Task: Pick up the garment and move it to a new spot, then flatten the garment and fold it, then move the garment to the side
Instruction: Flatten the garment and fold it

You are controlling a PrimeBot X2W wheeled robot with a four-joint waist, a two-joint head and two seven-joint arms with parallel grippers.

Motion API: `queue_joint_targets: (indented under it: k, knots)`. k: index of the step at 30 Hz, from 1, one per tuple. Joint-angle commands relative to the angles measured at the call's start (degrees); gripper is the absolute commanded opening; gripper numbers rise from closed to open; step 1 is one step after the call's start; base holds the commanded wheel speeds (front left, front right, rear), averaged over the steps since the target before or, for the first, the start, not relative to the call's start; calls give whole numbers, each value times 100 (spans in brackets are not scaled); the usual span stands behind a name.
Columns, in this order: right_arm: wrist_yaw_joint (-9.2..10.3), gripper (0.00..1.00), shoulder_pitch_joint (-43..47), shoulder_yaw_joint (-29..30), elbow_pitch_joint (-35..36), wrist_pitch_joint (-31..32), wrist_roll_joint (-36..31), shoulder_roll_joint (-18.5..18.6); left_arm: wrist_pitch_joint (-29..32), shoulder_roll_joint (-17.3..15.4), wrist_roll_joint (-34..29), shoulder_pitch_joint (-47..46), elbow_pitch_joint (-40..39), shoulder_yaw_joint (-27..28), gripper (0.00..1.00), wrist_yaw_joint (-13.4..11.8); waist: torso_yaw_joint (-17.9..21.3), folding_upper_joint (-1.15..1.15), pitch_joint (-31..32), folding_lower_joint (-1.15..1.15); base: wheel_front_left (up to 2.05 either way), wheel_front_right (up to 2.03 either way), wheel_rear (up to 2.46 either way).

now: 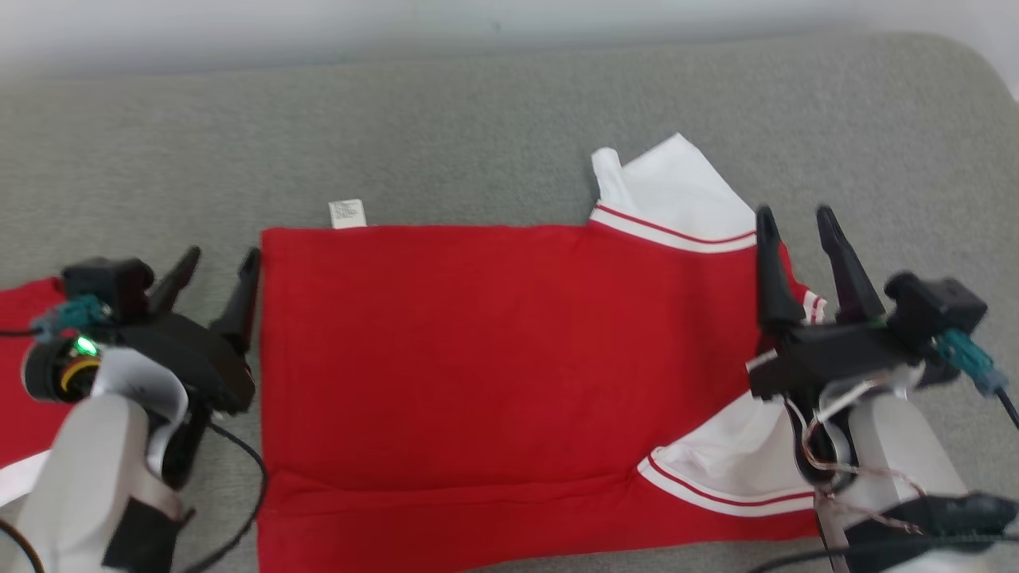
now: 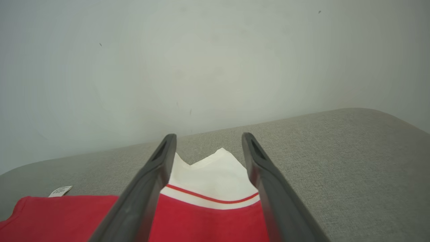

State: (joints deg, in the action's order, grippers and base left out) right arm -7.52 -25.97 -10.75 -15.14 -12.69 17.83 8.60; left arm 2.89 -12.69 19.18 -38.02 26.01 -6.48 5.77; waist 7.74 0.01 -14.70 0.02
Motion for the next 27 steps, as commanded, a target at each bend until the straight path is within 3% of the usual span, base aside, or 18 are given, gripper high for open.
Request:
queue_joint_targets:
  k: [1,8,14,19,27]
  knots:
    - [5,100,-169,-64,-105,-45,34,3,49,-72,9,-136,105,-15,100,18,388,-1,-437,-2,0,0,0]
    - [5,100,-1165,-448,-969,-201,150,106,209,-141,167,-927,907,-65,100,85,485,-1,-635,-2,0,0,0]
    - [5,100,-1391,-631,-1323,-248,275,53,173,-263,128,-1264,1446,-151,100,78,550,-1,-705,-2,0,0,0]
    - [5,100,-1436,-671,-1372,-257,349,22,75,-350,28,-1455,1797,-213,100,25,625,-1,-724,-2,0,0,0]
    - [5,100,-1369,-609,-1342,-259,380,19,308,-186,362,-1503,2136,-152,100,57,623,-1,-682,-2,0,0,0]
